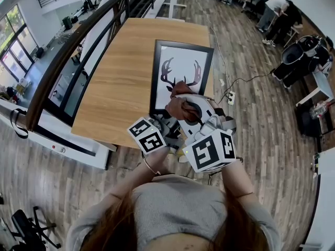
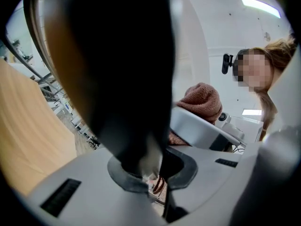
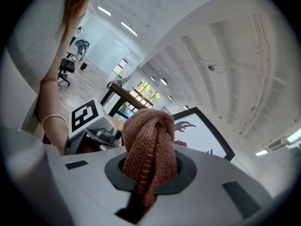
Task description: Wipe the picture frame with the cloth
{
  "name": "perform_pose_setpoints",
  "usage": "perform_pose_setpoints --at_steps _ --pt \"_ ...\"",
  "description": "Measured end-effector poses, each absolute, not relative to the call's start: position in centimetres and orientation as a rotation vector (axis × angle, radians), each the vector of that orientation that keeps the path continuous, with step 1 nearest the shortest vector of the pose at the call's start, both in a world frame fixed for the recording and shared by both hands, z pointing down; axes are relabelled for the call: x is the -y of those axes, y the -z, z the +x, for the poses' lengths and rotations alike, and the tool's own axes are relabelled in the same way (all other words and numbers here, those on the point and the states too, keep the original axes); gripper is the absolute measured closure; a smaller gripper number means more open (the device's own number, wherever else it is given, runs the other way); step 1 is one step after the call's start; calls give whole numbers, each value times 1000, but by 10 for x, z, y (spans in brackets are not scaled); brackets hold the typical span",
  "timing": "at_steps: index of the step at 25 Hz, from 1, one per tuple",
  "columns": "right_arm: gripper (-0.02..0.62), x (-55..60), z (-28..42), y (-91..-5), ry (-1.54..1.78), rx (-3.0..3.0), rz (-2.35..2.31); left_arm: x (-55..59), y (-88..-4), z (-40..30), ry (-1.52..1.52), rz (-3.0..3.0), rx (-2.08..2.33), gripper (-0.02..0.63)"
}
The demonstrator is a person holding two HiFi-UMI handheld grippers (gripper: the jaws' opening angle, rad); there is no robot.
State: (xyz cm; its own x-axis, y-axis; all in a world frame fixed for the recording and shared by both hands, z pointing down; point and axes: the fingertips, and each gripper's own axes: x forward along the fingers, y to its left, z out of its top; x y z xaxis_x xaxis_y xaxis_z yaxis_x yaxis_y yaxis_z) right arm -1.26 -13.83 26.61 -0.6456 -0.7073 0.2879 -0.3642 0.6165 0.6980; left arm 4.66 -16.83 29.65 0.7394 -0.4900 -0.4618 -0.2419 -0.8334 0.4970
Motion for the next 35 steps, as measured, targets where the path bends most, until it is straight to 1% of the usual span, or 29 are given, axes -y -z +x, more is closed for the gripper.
perform_pose_setpoints --at_steps 7,12,17,20,23,26,28,31,35 --pt "549 124 -15 -275 770 2318 778 171 -300 47 833 2509 573 577" --pt "549 108 -18 -282 727 2387 651 174 -303 48 845 2487 580 577" --pt "549 96 -16 -287 589 2521 533 179 -310 48 841 2457 591 577" --pt "549 98 -4 -273 622 2539 545 180 -309 45 864 2432 591 577" --pt "549 119 25 -232 764 2535 810 179 -309 46 866 2432 587 577" --pt "549 146 68 -170 815 2590 1353 177 -309 46 863 2430 573 577" --pt "549 157 95 -137 914 2541 1581 176 -308 47 856 2429 559 577" --pt "549 175 113 -114 1058 2431 1661 173 -304 49 851 2436 539 577" --pt "549 200 100 -121 1077 2394 1632 168 -299 49 858 2445 513 577"
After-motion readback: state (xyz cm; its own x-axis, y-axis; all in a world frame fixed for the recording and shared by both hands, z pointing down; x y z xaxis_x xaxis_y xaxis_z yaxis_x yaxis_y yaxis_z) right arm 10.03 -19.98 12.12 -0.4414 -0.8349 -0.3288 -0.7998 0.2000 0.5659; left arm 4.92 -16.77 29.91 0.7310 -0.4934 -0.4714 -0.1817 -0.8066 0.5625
